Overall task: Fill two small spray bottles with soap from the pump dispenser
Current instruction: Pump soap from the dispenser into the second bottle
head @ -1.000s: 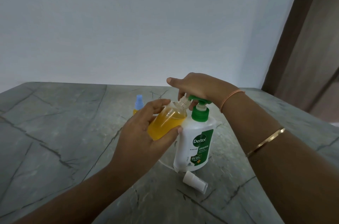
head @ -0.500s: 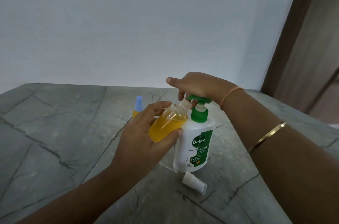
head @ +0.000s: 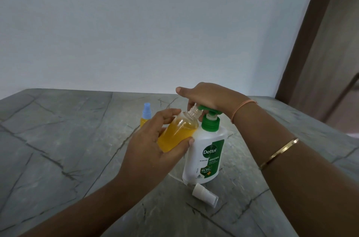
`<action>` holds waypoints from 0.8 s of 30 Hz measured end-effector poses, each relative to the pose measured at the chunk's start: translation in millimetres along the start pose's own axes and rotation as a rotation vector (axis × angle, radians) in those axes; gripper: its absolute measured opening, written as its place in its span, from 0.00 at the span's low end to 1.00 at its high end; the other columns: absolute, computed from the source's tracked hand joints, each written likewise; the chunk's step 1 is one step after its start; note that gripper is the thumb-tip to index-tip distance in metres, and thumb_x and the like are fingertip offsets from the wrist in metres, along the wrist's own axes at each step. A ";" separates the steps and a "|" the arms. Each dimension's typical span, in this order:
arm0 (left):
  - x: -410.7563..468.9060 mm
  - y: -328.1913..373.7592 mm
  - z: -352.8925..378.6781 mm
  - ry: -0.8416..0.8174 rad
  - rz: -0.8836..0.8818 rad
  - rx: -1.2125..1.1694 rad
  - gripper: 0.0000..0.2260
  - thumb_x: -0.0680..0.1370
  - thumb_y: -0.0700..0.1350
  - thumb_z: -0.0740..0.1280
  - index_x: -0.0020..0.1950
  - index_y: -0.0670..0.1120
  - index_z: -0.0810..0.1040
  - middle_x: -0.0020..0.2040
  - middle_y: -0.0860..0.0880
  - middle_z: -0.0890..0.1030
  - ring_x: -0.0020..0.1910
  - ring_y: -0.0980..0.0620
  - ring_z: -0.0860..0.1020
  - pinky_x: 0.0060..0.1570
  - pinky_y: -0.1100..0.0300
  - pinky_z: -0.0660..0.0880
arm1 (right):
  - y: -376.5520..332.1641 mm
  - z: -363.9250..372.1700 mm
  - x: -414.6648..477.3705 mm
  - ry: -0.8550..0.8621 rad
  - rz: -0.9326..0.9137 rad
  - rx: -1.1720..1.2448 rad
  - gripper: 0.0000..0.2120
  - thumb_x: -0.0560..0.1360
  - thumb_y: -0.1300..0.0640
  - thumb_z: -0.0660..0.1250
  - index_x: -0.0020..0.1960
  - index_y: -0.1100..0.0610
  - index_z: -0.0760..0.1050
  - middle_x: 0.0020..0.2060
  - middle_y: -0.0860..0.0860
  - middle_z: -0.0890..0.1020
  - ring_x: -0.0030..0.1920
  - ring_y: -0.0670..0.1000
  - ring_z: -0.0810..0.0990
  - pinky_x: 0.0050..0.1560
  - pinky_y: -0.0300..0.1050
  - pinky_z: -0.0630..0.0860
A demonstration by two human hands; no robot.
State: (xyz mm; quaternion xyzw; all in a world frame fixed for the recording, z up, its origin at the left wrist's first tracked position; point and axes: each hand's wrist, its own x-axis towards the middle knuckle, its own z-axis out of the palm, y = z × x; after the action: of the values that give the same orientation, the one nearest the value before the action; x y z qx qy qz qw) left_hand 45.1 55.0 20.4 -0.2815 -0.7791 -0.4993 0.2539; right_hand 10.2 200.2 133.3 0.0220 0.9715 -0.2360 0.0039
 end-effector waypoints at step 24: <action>2.5 -0.2 1.0 0.000 0.013 0.040 0.24 0.64 0.68 0.62 0.58 0.65 0.66 0.52 0.70 0.72 0.50 0.69 0.72 0.47 0.67 0.73 | 0.5 -4.4 2.3 0.017 -0.018 -0.029 0.26 0.78 0.37 0.53 0.54 0.59 0.73 0.34 0.50 0.78 0.28 0.47 0.77 0.34 0.40 0.73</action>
State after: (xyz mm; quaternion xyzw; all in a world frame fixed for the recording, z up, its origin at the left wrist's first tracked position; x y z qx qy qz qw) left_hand 43.1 56.4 21.6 -0.2813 -0.7871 -0.4821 0.2626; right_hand 7.9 202.8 136.9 0.0152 0.9750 -0.2216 -0.0063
